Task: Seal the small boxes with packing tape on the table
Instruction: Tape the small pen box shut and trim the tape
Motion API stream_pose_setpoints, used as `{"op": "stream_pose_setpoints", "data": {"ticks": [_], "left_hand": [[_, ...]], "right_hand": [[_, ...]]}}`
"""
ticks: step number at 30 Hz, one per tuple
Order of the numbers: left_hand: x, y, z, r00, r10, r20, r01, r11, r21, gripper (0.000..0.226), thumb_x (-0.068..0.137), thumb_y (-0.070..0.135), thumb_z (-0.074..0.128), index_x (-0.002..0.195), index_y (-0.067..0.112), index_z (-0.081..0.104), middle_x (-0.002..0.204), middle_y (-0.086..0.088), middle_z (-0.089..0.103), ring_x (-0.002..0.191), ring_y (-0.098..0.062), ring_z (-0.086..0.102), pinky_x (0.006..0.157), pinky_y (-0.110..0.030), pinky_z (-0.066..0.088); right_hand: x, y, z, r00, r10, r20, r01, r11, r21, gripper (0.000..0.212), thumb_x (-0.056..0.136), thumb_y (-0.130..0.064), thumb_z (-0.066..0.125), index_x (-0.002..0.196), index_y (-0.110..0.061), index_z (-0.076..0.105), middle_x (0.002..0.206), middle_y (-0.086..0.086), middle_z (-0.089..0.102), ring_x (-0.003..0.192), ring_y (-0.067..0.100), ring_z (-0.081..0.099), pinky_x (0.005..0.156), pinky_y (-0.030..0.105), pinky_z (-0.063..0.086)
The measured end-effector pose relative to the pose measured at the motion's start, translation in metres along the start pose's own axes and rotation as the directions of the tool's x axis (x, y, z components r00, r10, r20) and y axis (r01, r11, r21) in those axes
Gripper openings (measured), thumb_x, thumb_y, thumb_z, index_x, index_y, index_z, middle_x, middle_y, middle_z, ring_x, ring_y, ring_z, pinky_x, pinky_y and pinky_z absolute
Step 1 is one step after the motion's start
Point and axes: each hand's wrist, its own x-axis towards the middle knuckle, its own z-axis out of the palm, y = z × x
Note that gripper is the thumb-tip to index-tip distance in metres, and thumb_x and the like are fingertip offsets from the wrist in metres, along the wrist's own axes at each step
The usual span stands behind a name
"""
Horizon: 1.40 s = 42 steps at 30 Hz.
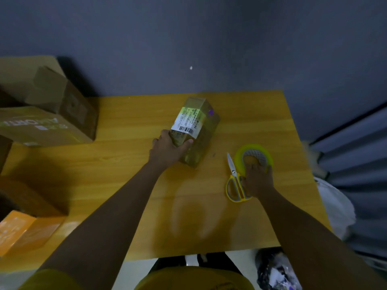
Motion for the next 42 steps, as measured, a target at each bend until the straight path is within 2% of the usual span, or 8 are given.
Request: {"op": "stream_pose_setpoints", "data": {"ticks": [6, 9, 13, 16, 25, 30, 35, 42], "left_hand": [[0.010, 0.027, 0.027, 0.988, -0.130, 0.087, 0.146, 0.964, -0.222, 0.088, 0.052, 0.083, 0.056, 0.113, 0.023, 0.036, 0.118, -0.006, 0.054, 0.109, -0.028, 0.056, 0.090, -0.047, 0.052], [0.009, 0.039, 0.033, 0.984, -0.153, 0.090, 0.175, 0.922, -0.346, 0.079, 0.069, 0.073, 0.062, 0.120, 0.019, 0.036, 0.116, -0.003, 0.053, 0.107, -0.025, 0.058, 0.092, -0.045, 0.051], [0.005, 0.044, 0.038, 0.982, -0.170, 0.080, 0.188, 0.884, -0.429, 0.056, 0.089, 0.056, 0.055, 0.122, 0.015, 0.037, 0.110, 0.000, 0.053, 0.100, -0.019, 0.058, 0.084, -0.035, 0.050], [-0.003, 0.042, 0.032, 0.982, -0.180, 0.061, 0.187, 0.874, -0.449, 0.054, 0.088, 0.060, 0.052, 0.119, 0.018, 0.038, 0.109, 0.001, 0.055, 0.096, -0.017, 0.058, 0.085, -0.037, 0.050], [-0.033, -0.001, -0.007, 0.964, -0.264, -0.028, 0.204, 0.805, -0.556, 0.069, 0.088, 0.063, 0.050, 0.134, 0.013, 0.035, 0.119, -0.003, 0.054, 0.100, -0.019, 0.058, 0.084, -0.035, 0.048], [-0.040, -0.034, -0.040, 0.950, -0.311, -0.040, 0.218, 0.745, -0.631, 0.056, 0.089, 0.057, 0.054, 0.122, 0.016, 0.037, 0.115, -0.003, 0.054, 0.099, -0.021, 0.059, 0.087, -0.038, 0.052], [-0.041, -0.079, -0.087, 0.949, -0.300, -0.098, 0.199, 0.810, -0.551, 0.060, 0.085, 0.055, 0.061, 0.122, 0.016, 0.034, 0.124, -0.004, 0.052, 0.106, -0.023, 0.057, 0.090, -0.039, 0.050], [-0.037, -0.101, -0.158, 0.981, -0.193, 0.024, 0.168, 0.780, -0.603, 0.089, 0.080, 0.072, 0.050, 0.145, 0.016, 0.026, 0.140, -0.006, 0.045, 0.118, -0.025, 0.053, 0.086, -0.037, 0.050]], "right_hand": [[0.018, 0.036, -0.002, 0.994, -0.038, 0.107, 0.031, 0.998, 0.060, 0.072, 0.090, -0.053, 0.032, 0.150, -0.014, 0.022, 0.147, 0.010, 0.036, 0.140, 0.028, 0.030, 0.112, 0.051, 0.020], [0.026, 0.026, -0.025, 0.985, 0.014, -0.174, 0.069, 0.883, 0.463, 0.055, 0.092, -0.043, 0.055, 0.133, -0.007, 0.048, 0.133, 0.016, 0.052, 0.127, 0.032, 0.047, 0.102, 0.040, 0.035], [0.027, -0.002, -0.072, 0.984, -0.109, 0.141, -0.142, -0.003, 0.990, 0.046, 0.098, -0.030, 0.054, 0.139, -0.014, 0.044, 0.131, -0.001, 0.050, 0.120, 0.017, 0.049, 0.095, 0.032, 0.041], [0.029, -0.017, -0.079, 0.948, -0.239, 0.211, -0.274, -0.270, 0.923, 0.017, 0.094, -0.030, 0.061, 0.109, -0.022, 0.062, 0.123, 0.003, 0.061, 0.113, 0.021, 0.059, 0.084, 0.035, 0.049], [0.007, -0.053, -0.100, 0.997, -0.056, 0.060, -0.076, -0.382, 0.921, 0.020, 0.088, -0.004, 0.068, 0.105, -0.011, 0.062, 0.073, 0.005, 0.063, 0.058, 0.010, 0.060, 0.057, 0.023, 0.048], [-0.010, -0.094, -0.135, 0.915, 0.153, -0.372, 0.373, 0.022, 0.927, 0.021, 0.084, -0.004, 0.069, 0.087, -0.023, 0.060, 0.073, -0.002, 0.064, 0.066, 0.010, 0.060, 0.067, 0.022, 0.047], [-0.027, -0.147, -0.172, 0.802, 0.084, -0.591, 0.565, 0.211, 0.797, 0.017, 0.086, -0.008, 0.069, 0.099, -0.015, 0.061, 0.074, -0.016, 0.058, 0.070, -0.005, 0.056, 0.065, 0.005, 0.039], [-0.035, -0.205, -0.184, 0.887, 0.231, -0.400, 0.409, 0.006, 0.912, 0.030, 0.086, -0.005, 0.070, 0.090, -0.029, 0.051, 0.071, -0.003, 0.065, 0.060, 0.006, 0.062, 0.058, 0.028, 0.054]]}}
